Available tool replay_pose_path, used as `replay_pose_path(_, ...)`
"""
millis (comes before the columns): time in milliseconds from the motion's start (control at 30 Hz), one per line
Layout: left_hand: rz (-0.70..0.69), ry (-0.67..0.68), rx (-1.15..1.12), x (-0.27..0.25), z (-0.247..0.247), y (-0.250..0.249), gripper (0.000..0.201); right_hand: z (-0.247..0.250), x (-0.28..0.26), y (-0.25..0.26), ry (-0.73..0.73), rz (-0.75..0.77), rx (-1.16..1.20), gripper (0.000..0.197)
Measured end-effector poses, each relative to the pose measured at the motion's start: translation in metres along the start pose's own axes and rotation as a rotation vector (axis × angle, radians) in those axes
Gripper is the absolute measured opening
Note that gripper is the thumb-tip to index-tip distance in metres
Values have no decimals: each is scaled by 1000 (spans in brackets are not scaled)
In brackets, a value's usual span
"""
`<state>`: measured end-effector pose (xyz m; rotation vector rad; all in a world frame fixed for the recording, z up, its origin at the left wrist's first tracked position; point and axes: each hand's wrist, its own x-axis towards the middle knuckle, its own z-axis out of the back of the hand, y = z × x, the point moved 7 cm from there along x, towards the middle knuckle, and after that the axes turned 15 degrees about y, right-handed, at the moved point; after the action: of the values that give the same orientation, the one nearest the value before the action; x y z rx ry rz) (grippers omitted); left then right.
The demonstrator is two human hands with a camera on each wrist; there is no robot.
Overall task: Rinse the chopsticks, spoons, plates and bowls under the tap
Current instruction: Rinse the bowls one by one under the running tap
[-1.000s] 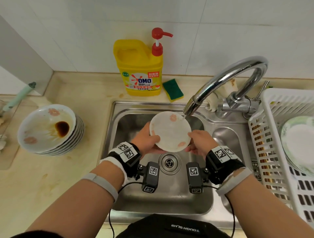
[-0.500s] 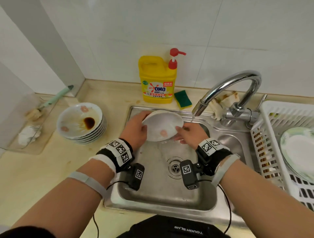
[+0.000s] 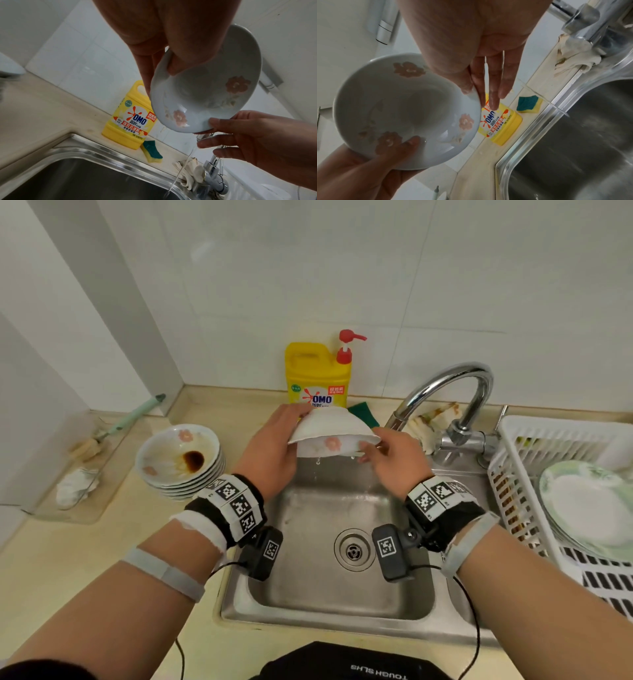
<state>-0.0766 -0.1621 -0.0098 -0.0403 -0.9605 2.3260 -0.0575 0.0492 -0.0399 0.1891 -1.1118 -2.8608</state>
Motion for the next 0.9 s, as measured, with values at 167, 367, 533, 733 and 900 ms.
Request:
replay_pose_path(167,-70,5,-17,5,0,-16,52,15,-17,-5,-69,3,89,17)
replay_pose_path(367,-172,23,-20,14,1,-38,53,42,-39,3,-202,35,206,18)
replay_pose_path(533,-224,22,-23,17,6,-51,58,60,-54,11,-334,72,147,19)
replay_pose_path(733,-204,165,43,4,-15,-43,64,29,-61,4,-184,-56,-29,15)
replay_pose_path(900,-196,154,17,-3,-18,-41,64,23,-63,2,-146,-93,-35,17)
